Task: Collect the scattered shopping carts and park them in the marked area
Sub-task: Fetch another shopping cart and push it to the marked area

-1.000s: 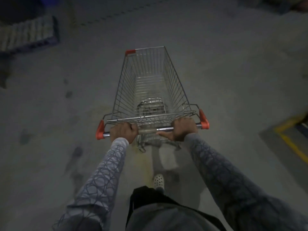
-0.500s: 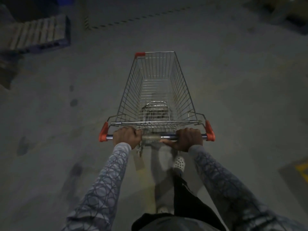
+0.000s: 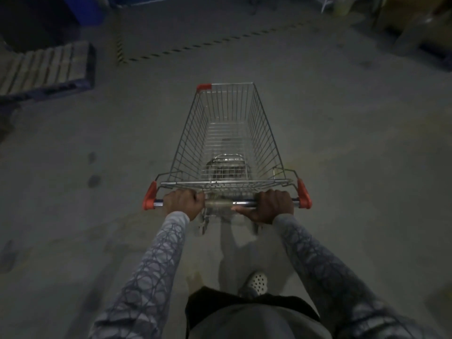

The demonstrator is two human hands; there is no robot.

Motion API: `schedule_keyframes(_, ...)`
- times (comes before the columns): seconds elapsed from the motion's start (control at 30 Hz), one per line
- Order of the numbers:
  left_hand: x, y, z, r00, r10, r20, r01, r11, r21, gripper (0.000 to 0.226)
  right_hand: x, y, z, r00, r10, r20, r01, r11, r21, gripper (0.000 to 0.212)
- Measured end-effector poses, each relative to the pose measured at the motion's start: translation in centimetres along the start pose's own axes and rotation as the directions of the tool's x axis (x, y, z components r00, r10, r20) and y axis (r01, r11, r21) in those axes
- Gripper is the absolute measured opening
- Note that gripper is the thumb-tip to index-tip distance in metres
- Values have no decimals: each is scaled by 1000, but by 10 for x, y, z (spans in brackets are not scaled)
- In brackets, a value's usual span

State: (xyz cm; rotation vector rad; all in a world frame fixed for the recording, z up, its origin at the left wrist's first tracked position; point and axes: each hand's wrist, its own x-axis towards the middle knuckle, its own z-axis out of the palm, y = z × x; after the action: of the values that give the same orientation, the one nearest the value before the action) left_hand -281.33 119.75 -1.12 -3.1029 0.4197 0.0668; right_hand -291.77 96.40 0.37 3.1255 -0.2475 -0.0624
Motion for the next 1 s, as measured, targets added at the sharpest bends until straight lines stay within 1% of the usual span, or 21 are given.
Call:
schedule_keyframes(0.2, 92, 15, -3, 999, 29, -15, -29, 1000, 3, 57, 89, 23, 1, 999, 34, 13, -34, 999, -19, 92)
schedule_keyframes(0.27, 125, 16, -3, 999, 40, -33, -40, 999, 6, 59, 118, 26, -1, 998, 57, 20, -57, 998, -28, 88)
schedule_keyframes(0.33, 162, 17, -4, 996, 58, -66, -59, 998, -15, 65, 151, 29, -3, 997, 78, 19, -77, 997, -30, 86)
schedule_keyframes(0.4, 201, 16, -4, 995, 70, -73, -72, 997, -24, 67, 186, 32, -2, 995, 99, 18, -98, 995, -20, 86)
schedule_keyframes(0.47, 242, 15, -2, 995, 78, -59, -80, 996, -31, 59, 221, 34, -1, 990, 136, 27, -136, 991, -6, 88)
schedule_keyframes(0.53, 287, 15, 1, 993, 87, -81, -89, 996, -15, 53, 259, 37, 1, 988, 154, 0, -154, 988, -8, 88)
schedule_keyframes(0.63, 348, 15, 1, 993, 91, -77, -95, 994, -50, 52, 314, 41, -2, 983, 182, 14, -182, 983, -12, 87)
schedule_keyframes(0.7, 386, 15, -2, 990, 126, -70, -129, 991, -46, 52, 348, 44, -4, 982, 191, 7, -191, 981, -16, 85)
schedule_keyframes(0.8, 441, 18, -6, 986, 155, -54, -158, 986, -61, 57, 395, 50, -9, 976, 219, 13, -219, 976, -7, 87)
schedule_keyframes(1.0, 547, 29, 2, 968, 223, -117, -228, 973, -27, 54, 489, 75, -9, 969, 247, 9, -247, 969, 21, 90)
